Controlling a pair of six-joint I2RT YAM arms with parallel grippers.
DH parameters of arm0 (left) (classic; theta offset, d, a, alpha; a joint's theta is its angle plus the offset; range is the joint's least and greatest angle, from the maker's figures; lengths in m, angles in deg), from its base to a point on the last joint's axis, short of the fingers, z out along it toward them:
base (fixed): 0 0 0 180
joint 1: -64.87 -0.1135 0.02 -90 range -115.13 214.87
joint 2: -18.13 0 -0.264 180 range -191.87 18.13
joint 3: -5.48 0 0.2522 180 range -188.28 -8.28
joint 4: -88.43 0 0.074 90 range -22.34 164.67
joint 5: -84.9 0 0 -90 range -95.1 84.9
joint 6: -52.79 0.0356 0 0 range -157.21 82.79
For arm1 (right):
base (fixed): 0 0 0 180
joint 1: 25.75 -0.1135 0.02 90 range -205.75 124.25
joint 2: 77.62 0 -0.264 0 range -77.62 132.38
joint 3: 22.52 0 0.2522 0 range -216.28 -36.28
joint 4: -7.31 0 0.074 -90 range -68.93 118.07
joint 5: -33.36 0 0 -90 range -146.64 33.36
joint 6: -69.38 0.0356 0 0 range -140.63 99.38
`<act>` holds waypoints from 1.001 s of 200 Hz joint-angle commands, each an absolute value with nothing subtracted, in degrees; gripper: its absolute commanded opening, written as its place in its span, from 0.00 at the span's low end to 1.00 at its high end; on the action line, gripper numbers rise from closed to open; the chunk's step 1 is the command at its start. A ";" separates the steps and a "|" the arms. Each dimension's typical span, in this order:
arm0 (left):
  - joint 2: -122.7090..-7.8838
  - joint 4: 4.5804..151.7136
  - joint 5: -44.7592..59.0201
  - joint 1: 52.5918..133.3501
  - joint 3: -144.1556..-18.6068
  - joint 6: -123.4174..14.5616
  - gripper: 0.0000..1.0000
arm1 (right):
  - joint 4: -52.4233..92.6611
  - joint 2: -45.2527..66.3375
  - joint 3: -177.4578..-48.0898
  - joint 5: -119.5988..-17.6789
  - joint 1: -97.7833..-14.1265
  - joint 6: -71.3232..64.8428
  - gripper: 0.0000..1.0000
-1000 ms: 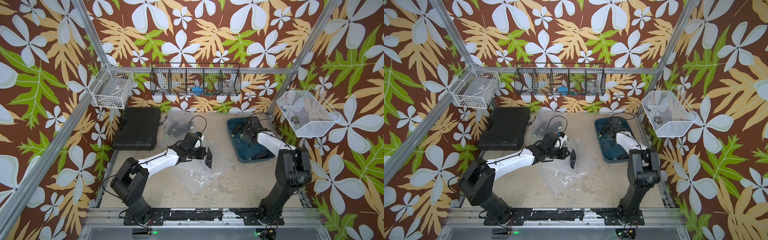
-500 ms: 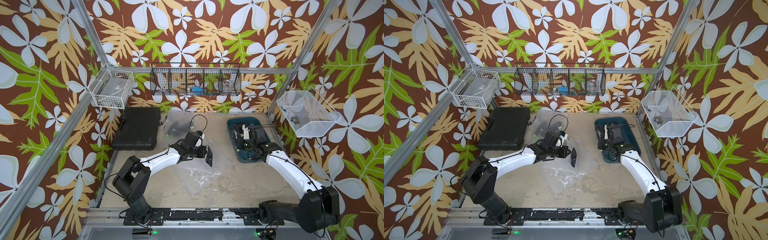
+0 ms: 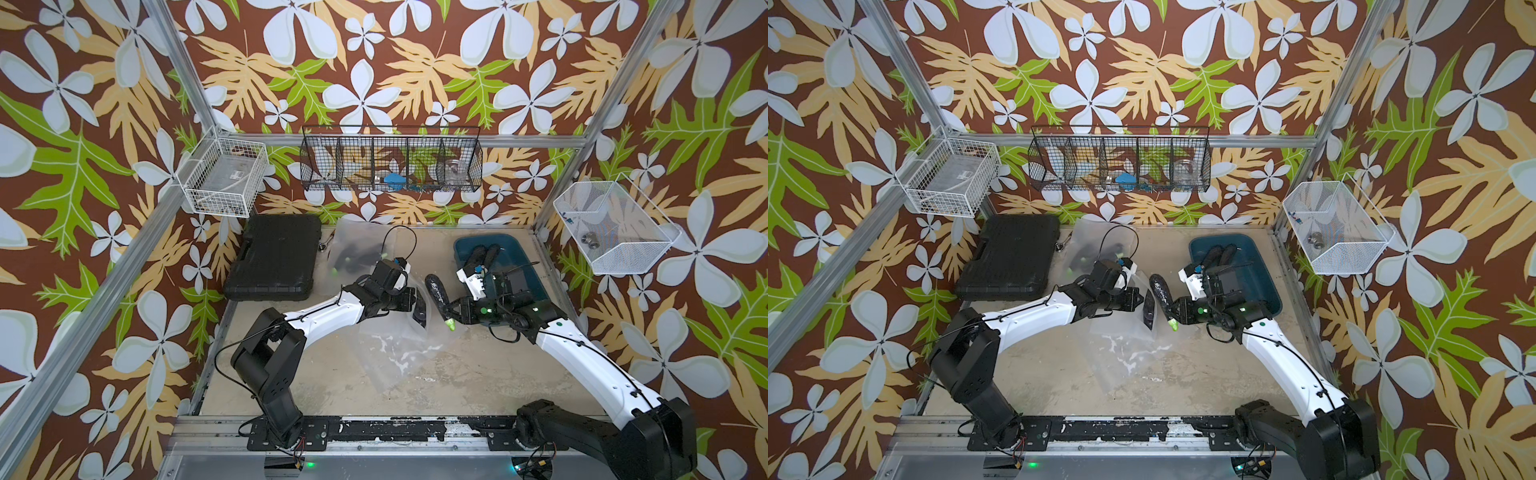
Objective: Place the eggplant in a zip-top bag and seal the zipper
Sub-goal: Adjust the zipper food storage bag at the center of the board.
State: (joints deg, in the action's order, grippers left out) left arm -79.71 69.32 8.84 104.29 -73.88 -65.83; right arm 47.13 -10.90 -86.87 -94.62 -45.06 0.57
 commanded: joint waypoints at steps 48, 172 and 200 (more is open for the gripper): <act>-79.62 69.22 7.00 104.18 -74.63 -65.60 0.00 | 58.54 -5.00 -87.50 -102.65 -45.79 -0.32 0.11; -77.06 67.48 2.49 111.12 -75.14 -61.45 0.00 | 73.87 4.46 -98.72 -87.13 -45.77 6.07 0.00; -76.66 66.61 4.64 112.60 -75.82 -60.59 0.00 | 72.76 6.74 -101.20 -86.61 -46.18 7.82 0.00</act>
